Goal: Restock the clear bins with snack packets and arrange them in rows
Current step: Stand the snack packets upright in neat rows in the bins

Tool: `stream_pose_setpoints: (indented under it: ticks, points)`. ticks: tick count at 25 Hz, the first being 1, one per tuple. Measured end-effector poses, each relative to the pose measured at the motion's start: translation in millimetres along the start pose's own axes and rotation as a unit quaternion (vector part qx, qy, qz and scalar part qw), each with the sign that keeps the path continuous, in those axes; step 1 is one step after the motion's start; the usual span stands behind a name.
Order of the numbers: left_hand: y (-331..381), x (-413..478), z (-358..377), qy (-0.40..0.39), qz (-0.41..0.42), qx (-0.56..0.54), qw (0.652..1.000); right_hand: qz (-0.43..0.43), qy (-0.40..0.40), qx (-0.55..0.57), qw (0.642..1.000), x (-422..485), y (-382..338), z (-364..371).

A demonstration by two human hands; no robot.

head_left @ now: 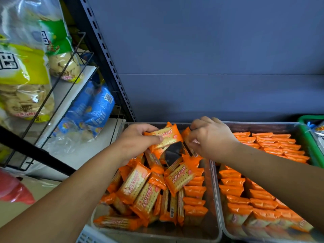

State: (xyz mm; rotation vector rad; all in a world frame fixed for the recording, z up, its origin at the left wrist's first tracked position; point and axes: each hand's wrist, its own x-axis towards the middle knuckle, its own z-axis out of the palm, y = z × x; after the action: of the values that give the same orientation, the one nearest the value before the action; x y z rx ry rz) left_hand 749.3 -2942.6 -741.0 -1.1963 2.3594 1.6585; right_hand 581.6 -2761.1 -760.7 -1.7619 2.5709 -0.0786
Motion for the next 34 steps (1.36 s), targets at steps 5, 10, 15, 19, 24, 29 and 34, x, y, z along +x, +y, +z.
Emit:
stream_pose_setpoints:
  ticks: [5,10,15,19,24,29,34]
  points:
    - [-4.6,4.5,4.4,-0.002,-0.014,-0.032,0.999,0.032,-0.026,0.039,0.998,-5.6,10.5,-3.1]
    - [-1.8,4.9,9.8,-0.018,-0.030,-0.029,0.999,0.046,-0.056,0.030,0.997,-3.2,5.7,-3.9]
    - [8.4,-12.0,-11.1,-0.142,-0.032,0.052,0.988,0.017,-0.118,0.019,0.993,2.1,-3.7,-5.5]
    - [-1.6,-30.3,-16.4,-0.168,-0.033,0.126,0.977,0.016,-0.044,0.093,0.995,0.8,-6.9,-5.9]
    - [-3.3,-38.4,-27.2,-0.108,-0.033,0.068,0.991,0.023,0.075,0.341,0.937,-17.0,-19.4,-28.8]
    - [-5.5,-34.2,-26.8,-0.086,-0.027,0.005,0.996,0.075,-0.186,0.411,0.889,-41.5,-38.3,-36.8]
    - [-2.1,-27.8,-16.8,-0.134,-0.029,-0.036,0.990,0.176,-0.088,0.483,0.853,-33.3,-35.3,-23.3]
